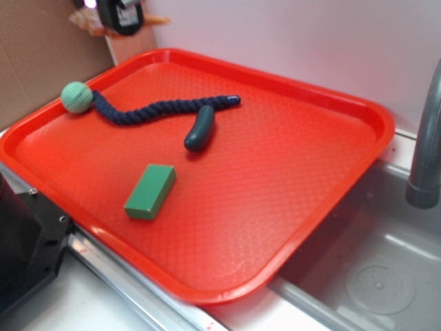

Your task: Grab the shell.

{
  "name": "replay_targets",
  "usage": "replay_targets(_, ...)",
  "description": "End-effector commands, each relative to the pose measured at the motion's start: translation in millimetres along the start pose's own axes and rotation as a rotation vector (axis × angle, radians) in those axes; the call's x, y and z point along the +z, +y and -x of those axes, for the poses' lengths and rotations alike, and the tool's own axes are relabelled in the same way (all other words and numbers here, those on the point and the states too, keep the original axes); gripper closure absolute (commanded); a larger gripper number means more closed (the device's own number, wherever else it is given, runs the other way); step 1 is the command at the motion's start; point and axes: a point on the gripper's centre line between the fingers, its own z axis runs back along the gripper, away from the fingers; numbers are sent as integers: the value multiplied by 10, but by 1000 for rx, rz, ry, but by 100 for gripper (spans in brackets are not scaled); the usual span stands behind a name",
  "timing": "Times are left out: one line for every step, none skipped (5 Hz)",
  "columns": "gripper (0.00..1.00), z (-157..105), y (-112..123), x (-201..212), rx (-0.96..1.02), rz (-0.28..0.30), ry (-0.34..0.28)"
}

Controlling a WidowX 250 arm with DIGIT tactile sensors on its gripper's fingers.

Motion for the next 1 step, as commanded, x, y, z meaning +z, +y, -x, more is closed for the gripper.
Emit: replay_targets(100,255,-144,97,106,48,17)
